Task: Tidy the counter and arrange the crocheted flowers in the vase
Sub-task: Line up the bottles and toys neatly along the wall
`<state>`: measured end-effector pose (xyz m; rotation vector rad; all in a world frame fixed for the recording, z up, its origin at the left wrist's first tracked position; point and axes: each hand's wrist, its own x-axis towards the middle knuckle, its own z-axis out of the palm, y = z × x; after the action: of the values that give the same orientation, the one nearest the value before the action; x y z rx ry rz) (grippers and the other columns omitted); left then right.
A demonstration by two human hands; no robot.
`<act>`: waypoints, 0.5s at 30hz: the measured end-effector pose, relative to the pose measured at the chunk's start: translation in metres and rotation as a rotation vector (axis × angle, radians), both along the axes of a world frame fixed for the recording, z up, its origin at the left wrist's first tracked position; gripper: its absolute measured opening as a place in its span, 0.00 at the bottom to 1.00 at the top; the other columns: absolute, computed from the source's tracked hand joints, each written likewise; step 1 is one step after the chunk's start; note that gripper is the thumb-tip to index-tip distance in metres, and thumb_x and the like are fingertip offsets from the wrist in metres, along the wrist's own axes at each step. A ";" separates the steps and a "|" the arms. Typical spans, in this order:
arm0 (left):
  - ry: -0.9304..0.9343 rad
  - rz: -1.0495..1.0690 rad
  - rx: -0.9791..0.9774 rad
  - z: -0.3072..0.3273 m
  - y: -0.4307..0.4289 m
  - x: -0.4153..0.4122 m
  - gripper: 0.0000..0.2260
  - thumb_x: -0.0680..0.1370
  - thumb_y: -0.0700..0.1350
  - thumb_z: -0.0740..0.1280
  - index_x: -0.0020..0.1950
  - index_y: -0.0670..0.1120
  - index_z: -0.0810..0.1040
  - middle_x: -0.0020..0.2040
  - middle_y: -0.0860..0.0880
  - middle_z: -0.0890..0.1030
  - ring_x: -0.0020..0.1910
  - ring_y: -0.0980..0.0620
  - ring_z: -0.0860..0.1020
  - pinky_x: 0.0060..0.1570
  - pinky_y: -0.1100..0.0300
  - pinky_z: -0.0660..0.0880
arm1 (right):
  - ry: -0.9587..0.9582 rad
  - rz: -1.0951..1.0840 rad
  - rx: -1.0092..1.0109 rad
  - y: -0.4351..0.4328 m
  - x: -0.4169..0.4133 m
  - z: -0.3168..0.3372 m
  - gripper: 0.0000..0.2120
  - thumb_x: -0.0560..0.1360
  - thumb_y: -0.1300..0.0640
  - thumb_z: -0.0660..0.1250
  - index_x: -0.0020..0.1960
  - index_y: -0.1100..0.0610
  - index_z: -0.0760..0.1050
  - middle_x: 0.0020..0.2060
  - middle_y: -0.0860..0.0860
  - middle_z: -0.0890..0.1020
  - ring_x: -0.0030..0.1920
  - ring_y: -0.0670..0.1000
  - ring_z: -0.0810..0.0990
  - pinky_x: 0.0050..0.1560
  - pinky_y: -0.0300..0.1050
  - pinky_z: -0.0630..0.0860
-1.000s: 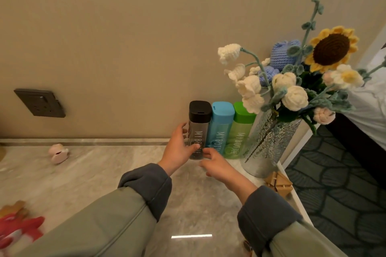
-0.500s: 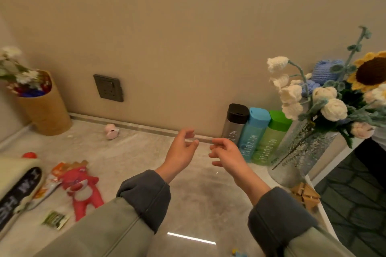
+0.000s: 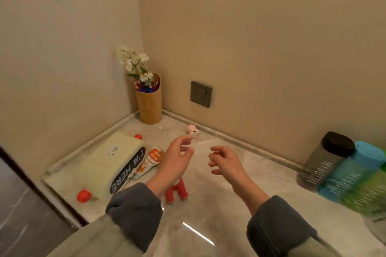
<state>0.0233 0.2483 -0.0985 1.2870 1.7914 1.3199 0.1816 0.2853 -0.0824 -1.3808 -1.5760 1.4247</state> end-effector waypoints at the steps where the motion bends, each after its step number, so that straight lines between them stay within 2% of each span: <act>1: 0.013 0.020 -0.005 -0.001 -0.003 -0.013 0.15 0.79 0.44 0.64 0.64 0.55 0.71 0.60 0.57 0.74 0.56 0.60 0.74 0.53 0.61 0.76 | -0.008 0.025 -0.006 -0.002 -0.012 -0.001 0.12 0.79 0.60 0.62 0.62 0.53 0.72 0.50 0.51 0.79 0.49 0.49 0.80 0.44 0.42 0.79; 3: -0.011 0.050 -0.019 -0.007 -0.009 -0.036 0.15 0.79 0.43 0.64 0.63 0.56 0.71 0.62 0.57 0.73 0.58 0.60 0.72 0.46 0.69 0.75 | -0.033 0.070 -0.027 -0.005 -0.032 -0.003 0.14 0.78 0.60 0.63 0.63 0.54 0.72 0.51 0.51 0.79 0.51 0.49 0.79 0.47 0.43 0.79; 4: -0.033 0.059 -0.025 -0.011 -0.012 -0.044 0.15 0.79 0.43 0.65 0.63 0.57 0.71 0.62 0.57 0.73 0.58 0.61 0.72 0.46 0.70 0.74 | -0.048 0.089 -0.041 -0.006 -0.039 -0.005 0.16 0.77 0.60 0.64 0.64 0.54 0.71 0.53 0.51 0.78 0.52 0.49 0.79 0.47 0.43 0.79; 7: -0.029 0.070 -0.042 -0.026 -0.021 -0.060 0.14 0.79 0.43 0.64 0.62 0.56 0.72 0.61 0.56 0.73 0.61 0.59 0.72 0.56 0.65 0.71 | -0.090 0.139 -0.065 -0.011 -0.060 -0.011 0.20 0.75 0.60 0.68 0.65 0.52 0.70 0.55 0.51 0.76 0.53 0.48 0.77 0.46 0.38 0.77; 10: -0.012 0.051 -0.087 -0.041 -0.025 -0.066 0.13 0.78 0.41 0.64 0.60 0.56 0.72 0.58 0.57 0.74 0.58 0.58 0.74 0.50 0.70 0.70 | -0.113 0.155 -0.064 -0.015 -0.075 -0.022 0.27 0.70 0.61 0.74 0.65 0.51 0.69 0.57 0.50 0.75 0.56 0.49 0.75 0.50 0.38 0.76; 12: -0.018 0.025 -0.134 -0.048 -0.024 -0.068 0.13 0.78 0.42 0.65 0.60 0.55 0.73 0.58 0.58 0.75 0.56 0.58 0.75 0.51 0.68 0.72 | -0.135 0.174 -0.053 -0.017 -0.083 -0.029 0.29 0.68 0.62 0.75 0.66 0.51 0.68 0.58 0.50 0.75 0.58 0.49 0.75 0.53 0.40 0.77; 15: -0.017 -0.004 -0.196 -0.056 -0.022 -0.071 0.11 0.78 0.45 0.65 0.59 0.55 0.73 0.59 0.56 0.75 0.55 0.57 0.75 0.52 0.65 0.71 | -0.151 0.216 -0.048 -0.018 -0.089 -0.038 0.30 0.67 0.64 0.74 0.65 0.51 0.68 0.57 0.50 0.75 0.55 0.46 0.76 0.44 0.35 0.77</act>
<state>-0.0478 0.2259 -0.1542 1.1680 1.8542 1.1183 0.0924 0.2669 -0.1206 -1.4085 -1.8466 1.5218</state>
